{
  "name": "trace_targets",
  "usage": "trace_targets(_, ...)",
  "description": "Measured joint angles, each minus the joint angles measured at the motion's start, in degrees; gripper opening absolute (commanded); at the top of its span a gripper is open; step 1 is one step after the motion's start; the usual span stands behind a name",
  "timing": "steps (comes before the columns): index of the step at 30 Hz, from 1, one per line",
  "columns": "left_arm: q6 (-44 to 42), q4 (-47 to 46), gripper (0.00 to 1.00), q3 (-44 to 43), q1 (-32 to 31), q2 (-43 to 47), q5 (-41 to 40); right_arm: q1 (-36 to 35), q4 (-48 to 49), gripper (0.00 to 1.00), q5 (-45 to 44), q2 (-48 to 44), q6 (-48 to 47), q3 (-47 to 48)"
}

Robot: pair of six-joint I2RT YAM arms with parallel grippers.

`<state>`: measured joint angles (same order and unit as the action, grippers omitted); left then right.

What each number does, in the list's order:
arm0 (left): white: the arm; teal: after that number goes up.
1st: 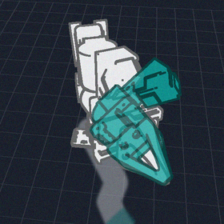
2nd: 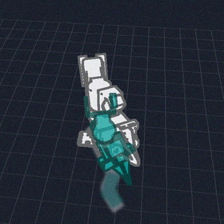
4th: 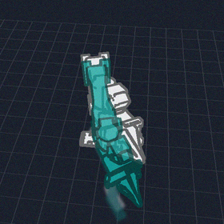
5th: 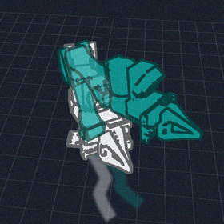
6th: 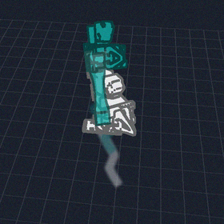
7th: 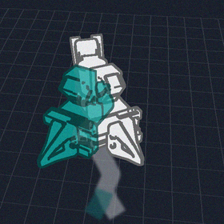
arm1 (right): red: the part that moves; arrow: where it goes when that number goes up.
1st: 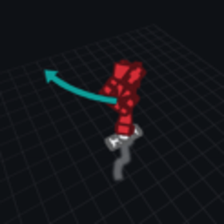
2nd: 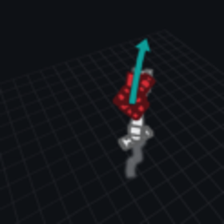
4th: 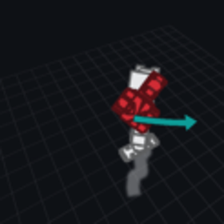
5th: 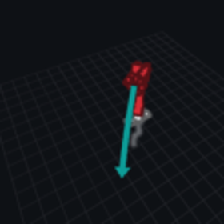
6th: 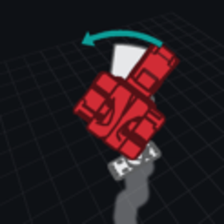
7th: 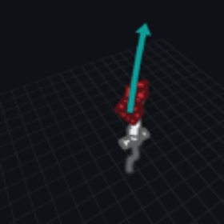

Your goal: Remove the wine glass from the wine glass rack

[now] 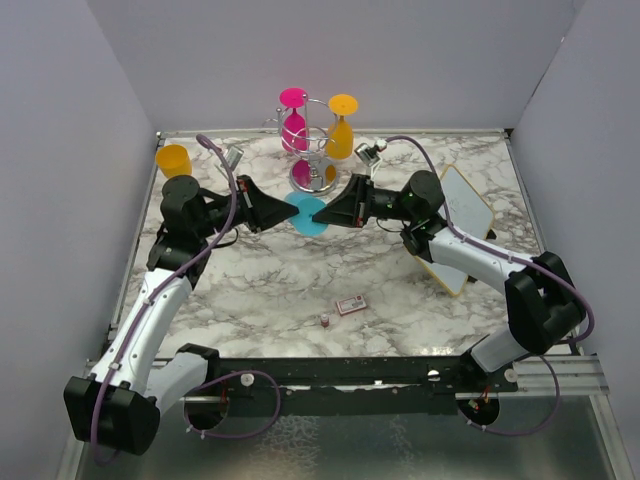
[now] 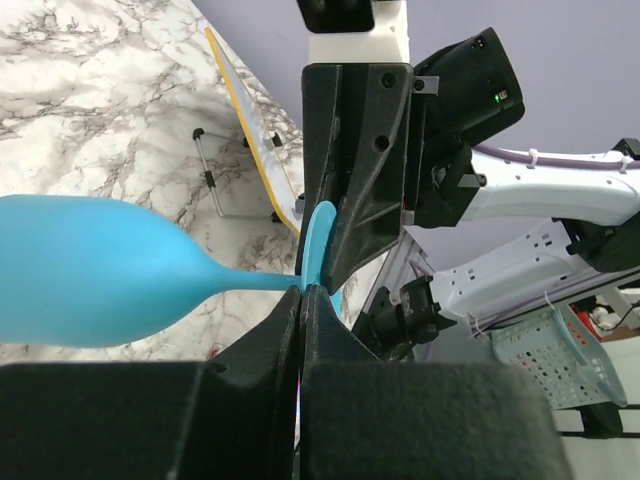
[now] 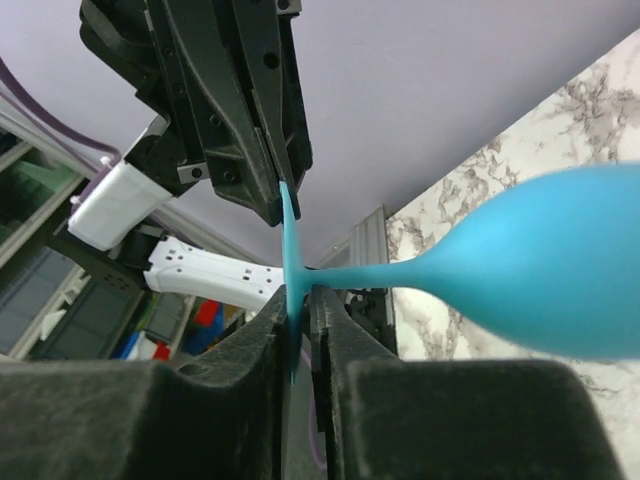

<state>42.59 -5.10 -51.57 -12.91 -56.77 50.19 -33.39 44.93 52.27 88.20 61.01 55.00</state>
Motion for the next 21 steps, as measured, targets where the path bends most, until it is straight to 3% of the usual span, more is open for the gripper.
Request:
trace_targets(2,-0.8,0.1,0.01,0.1,-0.3,0.1,0.1,0.0,-0.5,0.01,0.0,0.0,-0.5,0.0)
trace_targets(6,-3.8,1.5,0.44,0.1,-0.3,0.1,0.1,0.0,-3.2,0.01,-0.3,-0.4,-3.1,0.0)
trace_targets(9,-7.2,4.5,0.65,-0.5,-0.3,0.3,0.1,0.0,-7.6,0.01,-0.5,-1.6,-6.8,0.0)
trace_targets(15,-14.1,12.0,0.76,-4.3,-0.3,0.9,-1.5,0.0,-19.4,0.01,-1.7,-8.3,-20.9,0.0)
trace_targets(21,-17.8,16.6,0.85,-6.7,-0.3,2.2,-5.0,0.2,-30.0,0.01,-6.3,-21.5,-46.0,-2.5)
